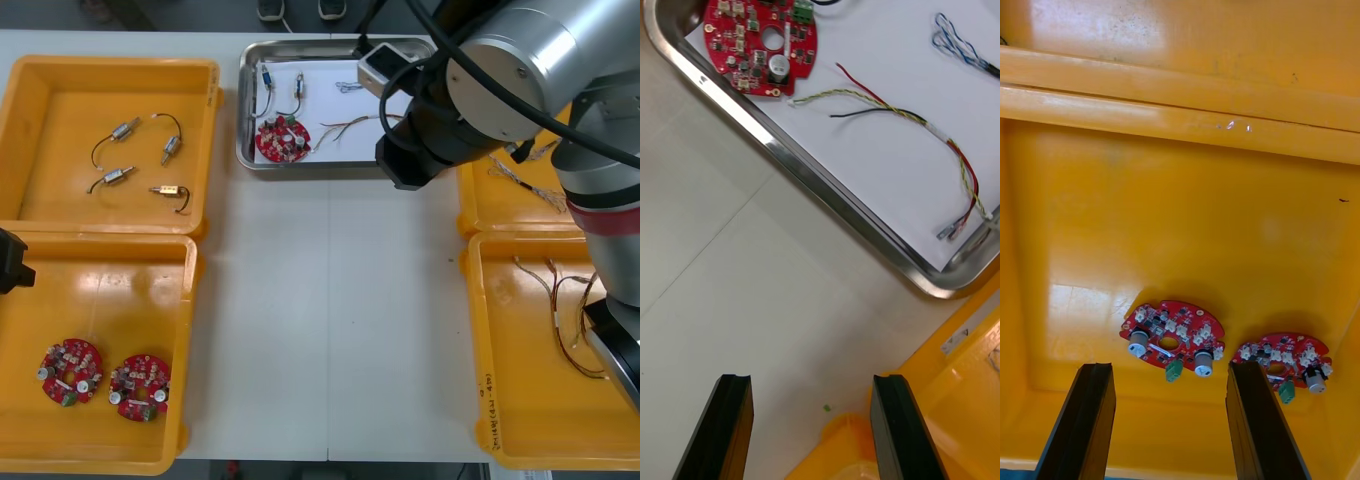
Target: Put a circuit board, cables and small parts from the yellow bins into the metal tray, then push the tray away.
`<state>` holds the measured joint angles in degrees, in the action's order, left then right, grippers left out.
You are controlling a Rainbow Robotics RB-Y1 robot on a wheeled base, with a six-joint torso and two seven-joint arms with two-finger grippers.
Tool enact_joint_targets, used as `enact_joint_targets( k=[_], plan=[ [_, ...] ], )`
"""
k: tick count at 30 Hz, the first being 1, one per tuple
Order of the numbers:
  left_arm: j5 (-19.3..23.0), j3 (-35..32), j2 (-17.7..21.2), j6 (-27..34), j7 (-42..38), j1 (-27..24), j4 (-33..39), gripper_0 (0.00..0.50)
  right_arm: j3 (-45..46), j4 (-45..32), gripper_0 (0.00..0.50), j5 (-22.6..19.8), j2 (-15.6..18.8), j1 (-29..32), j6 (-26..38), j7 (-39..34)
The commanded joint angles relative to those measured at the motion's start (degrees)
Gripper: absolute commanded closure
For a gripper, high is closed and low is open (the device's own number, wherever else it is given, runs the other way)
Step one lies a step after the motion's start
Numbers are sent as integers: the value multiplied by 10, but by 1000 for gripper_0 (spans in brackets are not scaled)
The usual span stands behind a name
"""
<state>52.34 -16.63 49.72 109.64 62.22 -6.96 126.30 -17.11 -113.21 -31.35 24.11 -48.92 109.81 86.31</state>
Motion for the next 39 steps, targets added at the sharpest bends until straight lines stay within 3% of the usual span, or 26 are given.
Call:
enact_joint_targets(
  k=[1, 7, 20, 34, 39],
  plan=[
    [0, -17, 25, 4, 50, 9, 17, 67, 60, -54, 0, -34, 44, 51, 2, -45],
    [0, -17, 25, 4, 50, 9, 17, 67, 138, -94, 0, -82, 78, 108, 2, -84],
    [0, -17, 25, 4, 50, 9, 17, 67, 280, -154, 0, -103, 156, 265, 2, -68],
    [0, -17, 25, 4, 50, 9, 17, 69, 395, -127, 0, -117, 168, 348, 2, -47],
    [0, -17, 25, 4, 50, 9, 17, 67, 413, -105, 0, -116, 154, 361, 2, -51]
  ],
)
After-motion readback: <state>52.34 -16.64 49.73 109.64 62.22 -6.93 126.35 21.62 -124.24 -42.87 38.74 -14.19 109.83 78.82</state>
